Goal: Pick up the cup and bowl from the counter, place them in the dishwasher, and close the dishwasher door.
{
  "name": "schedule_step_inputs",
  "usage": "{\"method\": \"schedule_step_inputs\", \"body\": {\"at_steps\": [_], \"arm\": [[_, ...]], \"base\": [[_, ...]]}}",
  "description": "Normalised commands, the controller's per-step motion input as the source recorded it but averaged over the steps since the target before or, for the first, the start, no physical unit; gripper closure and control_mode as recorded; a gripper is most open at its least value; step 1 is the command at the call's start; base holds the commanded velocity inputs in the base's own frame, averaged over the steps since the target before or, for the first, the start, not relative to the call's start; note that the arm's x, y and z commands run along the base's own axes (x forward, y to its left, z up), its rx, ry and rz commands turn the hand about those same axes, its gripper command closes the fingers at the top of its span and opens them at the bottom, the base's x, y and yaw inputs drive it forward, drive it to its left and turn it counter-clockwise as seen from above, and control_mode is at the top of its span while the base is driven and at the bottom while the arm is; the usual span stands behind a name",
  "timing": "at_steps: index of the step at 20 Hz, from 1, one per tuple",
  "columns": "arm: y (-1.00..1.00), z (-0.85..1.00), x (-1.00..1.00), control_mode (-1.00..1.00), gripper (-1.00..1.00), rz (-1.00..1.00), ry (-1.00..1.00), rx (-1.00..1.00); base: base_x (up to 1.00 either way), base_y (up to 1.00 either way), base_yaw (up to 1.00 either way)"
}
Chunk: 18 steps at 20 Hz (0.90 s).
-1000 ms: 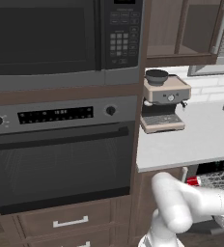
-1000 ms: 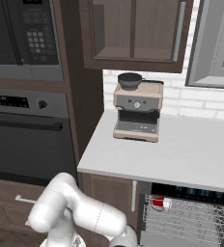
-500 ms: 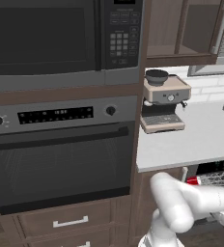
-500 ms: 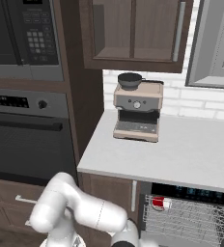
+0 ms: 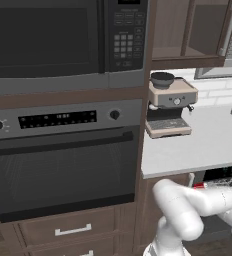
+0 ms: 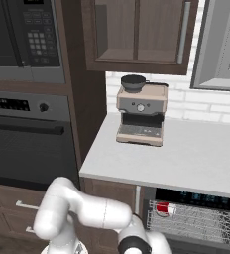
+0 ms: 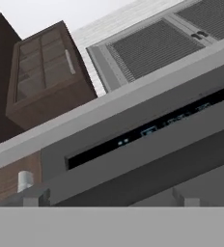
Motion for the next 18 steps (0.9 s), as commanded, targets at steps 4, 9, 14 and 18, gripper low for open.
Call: {"method": "schedule_step_inputs", "body": {"at_steps": [4, 9, 14, 18], "arm": [[0.0, 0.16, 1.0, -1.0, -1.0, 0.0, -0.01, -0.05], [0.0, 0.15, 1.0, -1.0, -1.0, 0.0, 0.0, -0.06], [0.0, 0.11, 0.95, -1.0, -1.0, 0.0, 0.01, -0.06], [0.0, 0.1, 0.82, -1.0, -1.0, 0.0, 0.14, -0.09]], "base": [[0.0, 0.0, 0.0], [0.0, 0.0, 0.0], [0.0, 0.0, 0.0], [0.0, 0.0, 0.0]]}}
